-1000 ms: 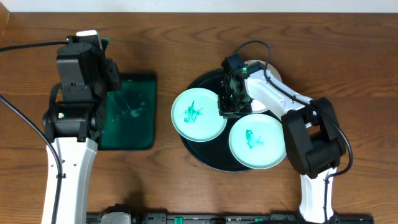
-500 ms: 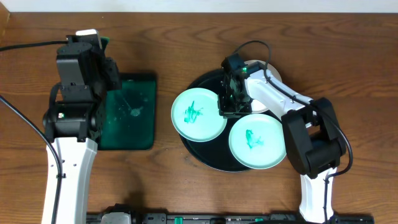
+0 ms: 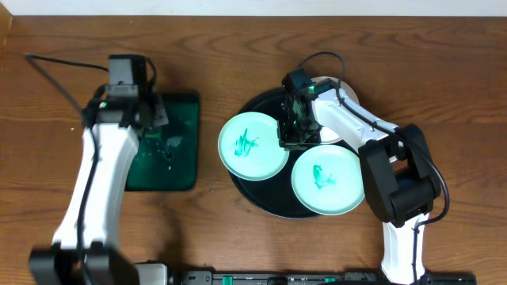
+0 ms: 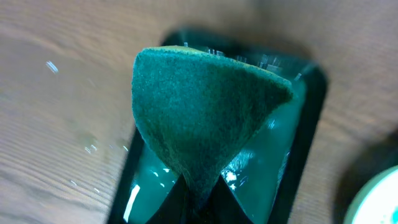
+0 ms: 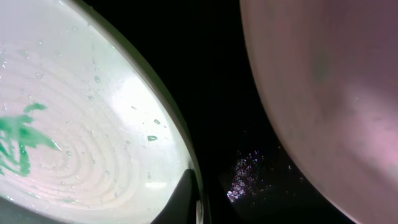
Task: Clean dirty plates on tray and stack at the side
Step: 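Dip the held sponge into the water tray with the left gripper, then carry the wet sponge with the left gripper to the left plate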
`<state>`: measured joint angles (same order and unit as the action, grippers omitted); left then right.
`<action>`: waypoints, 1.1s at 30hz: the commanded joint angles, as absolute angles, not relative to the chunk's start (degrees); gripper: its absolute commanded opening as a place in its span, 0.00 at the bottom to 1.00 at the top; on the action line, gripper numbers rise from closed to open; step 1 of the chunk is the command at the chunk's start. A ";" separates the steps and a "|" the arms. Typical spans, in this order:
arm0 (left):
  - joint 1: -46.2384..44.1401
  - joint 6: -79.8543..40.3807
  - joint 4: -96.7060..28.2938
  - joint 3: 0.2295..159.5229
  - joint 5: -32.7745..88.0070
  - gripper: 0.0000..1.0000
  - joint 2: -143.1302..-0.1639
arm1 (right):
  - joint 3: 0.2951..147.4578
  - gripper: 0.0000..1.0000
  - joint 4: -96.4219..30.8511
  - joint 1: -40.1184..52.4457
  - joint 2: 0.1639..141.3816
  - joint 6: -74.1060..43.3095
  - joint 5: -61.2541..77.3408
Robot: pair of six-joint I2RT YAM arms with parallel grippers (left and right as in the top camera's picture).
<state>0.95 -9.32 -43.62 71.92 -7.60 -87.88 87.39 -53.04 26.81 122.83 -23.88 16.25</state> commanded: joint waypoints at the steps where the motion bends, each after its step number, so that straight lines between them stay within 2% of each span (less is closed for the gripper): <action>1: 0.95 -12.43 -43.88 72.34 -4.89 0.07 -91.85 | 85.65 0.01 -53.56 27.42 124.14 -23.09 11.88; 8: 0.93 -12.80 -43.92 72.36 0.97 0.07 -95.83 | 85.62 0.01 -53.56 27.44 124.14 -23.09 12.29; 18: -0.19 -13.52 -43.48 72.40 18.55 0.07 -90.41 | 85.65 0.01 -53.45 27.44 124.14 -23.09 12.29; 29: -17.85 -20.75 -38.83 72.40 17.96 0.07 -94.70 | 85.62 0.01 -53.12 27.44 124.14 -23.11 12.32; 33: -20.29 -24.27 -37.50 72.40 15.16 0.07 -99.13 | 85.62 0.01 -53.21 27.42 124.14 -23.09 13.06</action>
